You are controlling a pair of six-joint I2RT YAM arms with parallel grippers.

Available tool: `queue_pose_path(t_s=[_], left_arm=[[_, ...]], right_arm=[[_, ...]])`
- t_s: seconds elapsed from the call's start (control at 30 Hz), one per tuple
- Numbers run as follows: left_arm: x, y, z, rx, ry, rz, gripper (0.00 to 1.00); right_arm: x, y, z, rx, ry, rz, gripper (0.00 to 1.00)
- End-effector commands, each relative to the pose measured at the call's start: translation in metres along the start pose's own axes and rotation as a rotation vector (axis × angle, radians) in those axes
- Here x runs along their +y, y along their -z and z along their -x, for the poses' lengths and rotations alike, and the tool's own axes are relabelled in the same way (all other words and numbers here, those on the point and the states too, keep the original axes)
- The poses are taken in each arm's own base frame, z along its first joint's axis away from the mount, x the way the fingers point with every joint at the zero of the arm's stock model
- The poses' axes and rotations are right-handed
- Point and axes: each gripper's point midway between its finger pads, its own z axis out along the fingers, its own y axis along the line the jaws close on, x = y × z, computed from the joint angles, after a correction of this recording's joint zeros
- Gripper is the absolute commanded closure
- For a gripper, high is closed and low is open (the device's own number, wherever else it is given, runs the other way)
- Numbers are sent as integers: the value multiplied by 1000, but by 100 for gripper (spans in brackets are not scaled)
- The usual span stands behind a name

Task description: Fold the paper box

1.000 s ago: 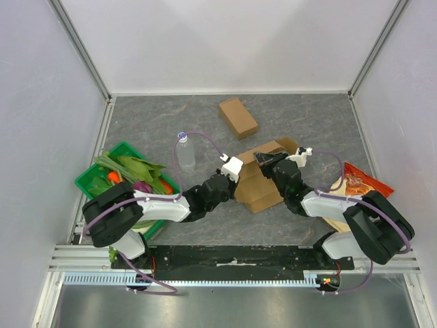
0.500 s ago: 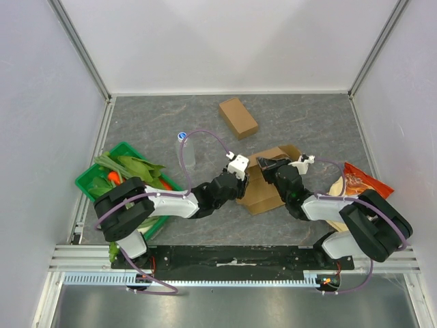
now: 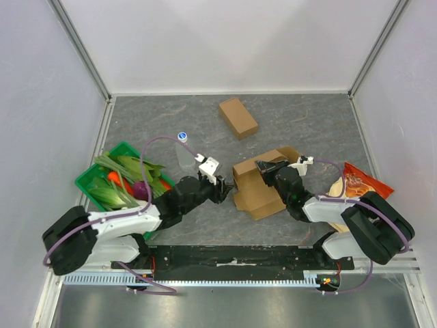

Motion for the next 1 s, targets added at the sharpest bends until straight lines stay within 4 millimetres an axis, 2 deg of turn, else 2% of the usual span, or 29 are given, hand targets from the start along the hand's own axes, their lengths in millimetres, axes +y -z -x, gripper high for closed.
queue_pose_path(t_s=[0.0, 0.03, 0.07, 0.1, 0.17, 0.2, 0.23, 0.27, 0.3, 0.37, 0.43, 0.5, 0.57, 0.7, 0.83, 0.97], left_arm=[[18, 24, 14, -51, -23, 66, 53], [23, 28, 16, -63, -13, 96, 55], [38, 33, 21, -89, 6, 183, 56], [50, 36, 12, -53, 32, 244, 56], [55, 33, 12, -32, 41, 282, 57], [56, 25, -2, 23, 15, 274, 57], [50, 19, -6, 46, 1, 241, 58], [35, 11, -7, 72, -4, 163, 57], [33, 3, -24, 124, -20, 142, 57], [20, -13, -23, 114, -13, 79, 53], [14, -25, -32, 140, -18, 61, 51], [4, -31, -25, 102, -13, 36, 49], [3, -39, -17, 62, -3, 39, 46], [9, -55, -15, 82, 11, 101, 47], [-5, -64, -7, 67, 22, 41, 48], [3, -68, -16, 98, 34, 87, 47]], right_arm=[[4, 1, 4, -13, -3, 12, 100], [4, 1, 4, -13, -4, 11, 100], [4, 1, 4, -13, -3, 12, 100], [4, 1, 3, -12, -3, 12, 100], [5, 0, 3, -10, -3, 12, 100], [5, 0, 3, -9, -6, 12, 100], [5, 0, 2, -5, -9, 11, 100], [6, -1, 2, -7, -11, 13, 100], [7, -1, 2, -5, -14, 13, 100], [10, -1, 2, -4, -15, 17, 100], [10, -1, 0, 2, -15, 14, 100], [9, -1, 1, 0, -17, 11, 100], [10, 0, 2, -2, -15, 9, 100], [8, 0, 0, 10, -32, 3, 100], [9, 0, 0, 8, -38, 1, 100], [11, 1, -1, 12, -42, 5, 100]])
